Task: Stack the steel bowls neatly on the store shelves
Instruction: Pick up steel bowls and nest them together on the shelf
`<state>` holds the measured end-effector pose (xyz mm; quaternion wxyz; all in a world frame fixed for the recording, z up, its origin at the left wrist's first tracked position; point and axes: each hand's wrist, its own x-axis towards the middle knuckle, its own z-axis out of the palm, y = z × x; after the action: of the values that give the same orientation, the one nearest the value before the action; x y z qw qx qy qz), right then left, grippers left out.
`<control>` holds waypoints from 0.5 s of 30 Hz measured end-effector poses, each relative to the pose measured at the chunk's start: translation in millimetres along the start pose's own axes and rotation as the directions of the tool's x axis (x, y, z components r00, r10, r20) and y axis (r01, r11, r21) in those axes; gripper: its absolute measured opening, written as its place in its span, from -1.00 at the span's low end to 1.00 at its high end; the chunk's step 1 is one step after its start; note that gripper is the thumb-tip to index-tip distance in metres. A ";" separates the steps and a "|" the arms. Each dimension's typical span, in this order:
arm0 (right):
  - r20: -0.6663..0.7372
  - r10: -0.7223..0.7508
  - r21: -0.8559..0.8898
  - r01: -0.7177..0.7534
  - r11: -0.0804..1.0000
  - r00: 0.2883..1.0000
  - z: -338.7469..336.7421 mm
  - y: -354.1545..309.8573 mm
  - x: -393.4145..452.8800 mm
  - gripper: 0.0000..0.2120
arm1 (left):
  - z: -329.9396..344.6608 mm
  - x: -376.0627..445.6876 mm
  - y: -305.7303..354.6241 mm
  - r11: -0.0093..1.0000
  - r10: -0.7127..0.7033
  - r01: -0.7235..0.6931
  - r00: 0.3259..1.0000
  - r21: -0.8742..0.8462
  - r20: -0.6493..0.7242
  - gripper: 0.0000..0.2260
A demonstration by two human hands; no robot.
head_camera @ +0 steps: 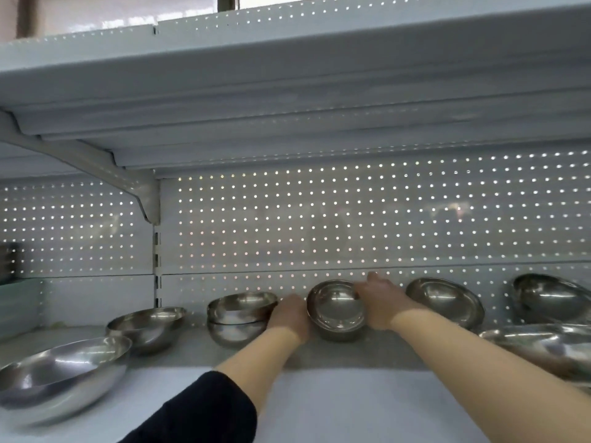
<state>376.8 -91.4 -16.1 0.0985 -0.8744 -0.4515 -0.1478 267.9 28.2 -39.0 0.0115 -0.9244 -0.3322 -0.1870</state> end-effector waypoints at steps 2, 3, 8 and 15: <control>0.040 0.003 -0.022 -0.002 1.000 0.999 10.9 2.9 0.5 -0.58 | 11.7 4.6 -7.9 0.999 0.023 -0.024 1.000 -0.032 -0.021 -0.67; 0.060 0.002 -0.026 -0.001 1.000 0.998 14.6 4.9 0.5 -0.60 | 15.4 7.2 -9.9 0.997 0.033 -0.035 0.999 -0.066 -0.037 -0.68; 0.058 0.023 -0.002 -0.023 1.000 0.998 19.4 7.4 0.2 -0.68 | 20.7 11.9 -4.5 0.948 0.051 -0.078 0.994 -0.310 -0.096 -0.76; 0.131 -0.023 0.111 0.008 0.994 0.991 -3.3 5.3 -7.0 -0.75 | 10.4 6.3 -9.5 0.932 -0.019 -0.013 0.996 -0.361 -0.083 -0.81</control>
<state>376.8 -100.8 -15.6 0.1154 -0.8720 -0.4713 -0.0650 270.0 41.0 -47.5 -0.1448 -0.9014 -0.2929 -0.2841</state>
